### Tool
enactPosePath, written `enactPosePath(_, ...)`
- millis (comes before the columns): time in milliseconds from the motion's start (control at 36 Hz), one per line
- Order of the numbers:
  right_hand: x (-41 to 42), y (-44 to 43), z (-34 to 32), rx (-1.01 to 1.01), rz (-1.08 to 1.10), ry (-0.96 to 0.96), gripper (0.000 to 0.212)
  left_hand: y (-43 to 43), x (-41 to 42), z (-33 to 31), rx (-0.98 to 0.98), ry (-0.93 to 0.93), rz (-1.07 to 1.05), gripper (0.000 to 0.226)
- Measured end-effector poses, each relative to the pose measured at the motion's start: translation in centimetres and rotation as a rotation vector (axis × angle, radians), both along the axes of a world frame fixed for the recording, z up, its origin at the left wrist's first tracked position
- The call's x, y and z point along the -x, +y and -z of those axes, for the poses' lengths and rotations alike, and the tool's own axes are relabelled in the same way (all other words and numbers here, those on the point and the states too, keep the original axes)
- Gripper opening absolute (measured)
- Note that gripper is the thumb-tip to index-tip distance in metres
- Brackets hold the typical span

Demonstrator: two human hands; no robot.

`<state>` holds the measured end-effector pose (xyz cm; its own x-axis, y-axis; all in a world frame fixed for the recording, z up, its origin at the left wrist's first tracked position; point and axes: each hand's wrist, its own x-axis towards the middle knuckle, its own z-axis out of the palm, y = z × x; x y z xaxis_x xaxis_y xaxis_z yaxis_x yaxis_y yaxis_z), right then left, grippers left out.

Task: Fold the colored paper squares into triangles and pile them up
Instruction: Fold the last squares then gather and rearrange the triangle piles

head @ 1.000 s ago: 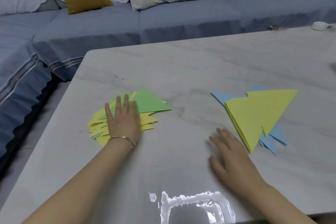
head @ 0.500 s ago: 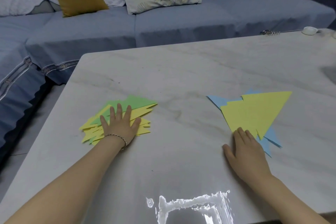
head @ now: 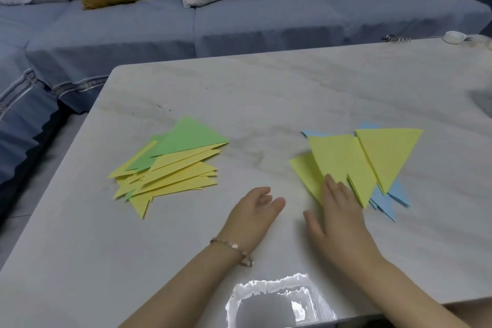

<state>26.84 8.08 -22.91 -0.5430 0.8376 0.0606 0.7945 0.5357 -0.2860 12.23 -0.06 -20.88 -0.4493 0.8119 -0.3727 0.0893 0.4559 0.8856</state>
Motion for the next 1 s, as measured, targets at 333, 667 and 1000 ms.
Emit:
enactPosePath(333,1.2,-4.6,-0.5,0.038,-0.541,0.075,0.046,1.7,1.6,0.3,0.042,-0.151,-0.262,0.014)
enactPosePath(667,1.6,-0.7,1.5,-0.022,-0.477,0.084,0.055,0.7,6.5,0.1,0.081,0.617,0.051,0.031)
enactPosePath(1000,4.4,-3.0,4.4,-0.010,-0.672,-0.103,0.083,-4.8,2.2,4.6,0.111,0.893,0.557,0.064)
